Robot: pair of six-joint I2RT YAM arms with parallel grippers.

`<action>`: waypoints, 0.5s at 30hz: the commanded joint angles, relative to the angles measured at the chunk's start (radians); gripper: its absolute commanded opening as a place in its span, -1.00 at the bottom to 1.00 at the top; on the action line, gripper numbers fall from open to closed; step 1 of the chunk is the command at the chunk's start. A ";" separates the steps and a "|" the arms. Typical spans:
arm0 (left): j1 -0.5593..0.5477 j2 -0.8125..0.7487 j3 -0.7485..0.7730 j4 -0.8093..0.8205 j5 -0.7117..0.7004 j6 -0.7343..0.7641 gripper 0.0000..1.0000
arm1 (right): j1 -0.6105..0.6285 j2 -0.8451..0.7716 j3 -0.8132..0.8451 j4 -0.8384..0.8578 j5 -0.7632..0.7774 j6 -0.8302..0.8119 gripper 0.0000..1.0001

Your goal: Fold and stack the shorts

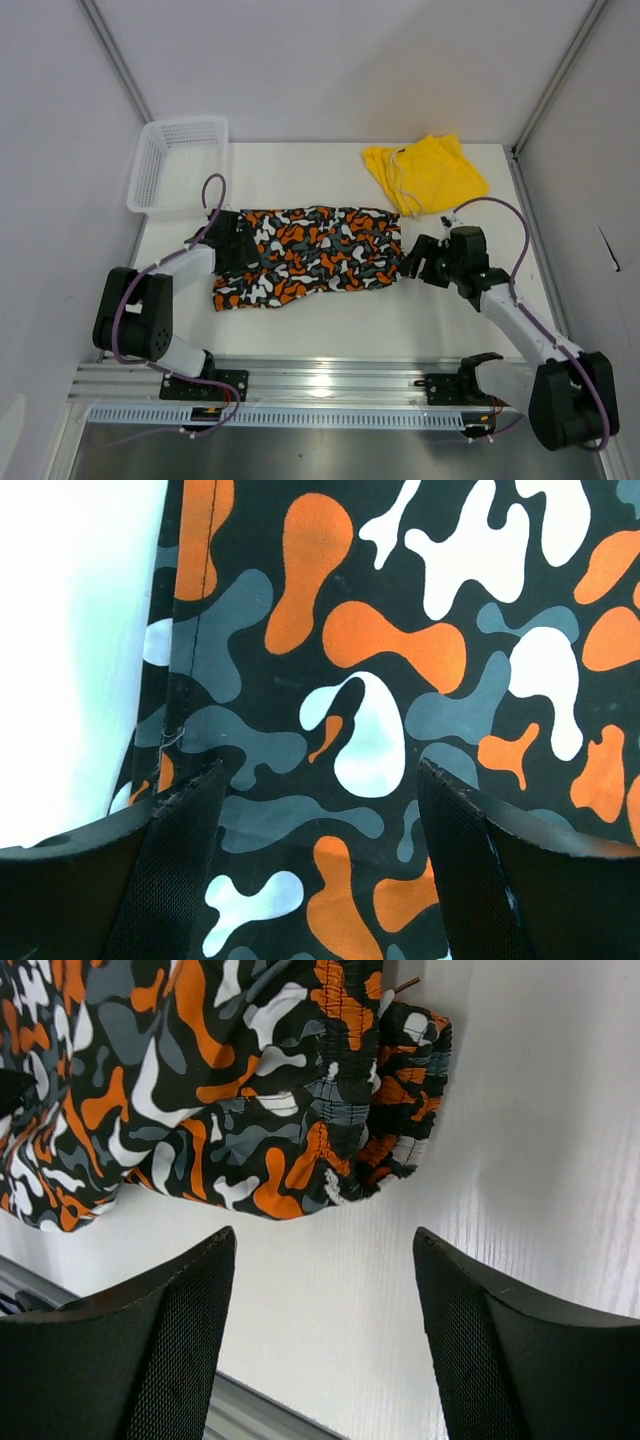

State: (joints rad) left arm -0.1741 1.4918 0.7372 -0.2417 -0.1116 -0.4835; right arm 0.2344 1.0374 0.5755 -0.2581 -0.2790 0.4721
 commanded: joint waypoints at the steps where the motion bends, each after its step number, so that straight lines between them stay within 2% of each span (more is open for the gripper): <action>1: 0.008 0.007 0.007 0.030 -0.033 0.039 0.60 | -0.010 0.105 0.067 0.091 -0.087 -0.059 0.47; 5: 0.008 0.016 0.008 0.033 -0.031 0.042 0.59 | -0.059 0.220 0.113 0.167 -0.184 -0.067 0.47; 15: 0.010 0.027 0.008 0.036 -0.034 0.048 0.57 | -0.075 0.409 0.201 0.291 -0.222 -0.064 0.45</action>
State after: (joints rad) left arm -0.1741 1.5028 0.7372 -0.2207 -0.1310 -0.4587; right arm 0.1619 1.4025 0.7383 -0.0605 -0.4568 0.4240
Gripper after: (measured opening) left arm 0.789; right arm 0.729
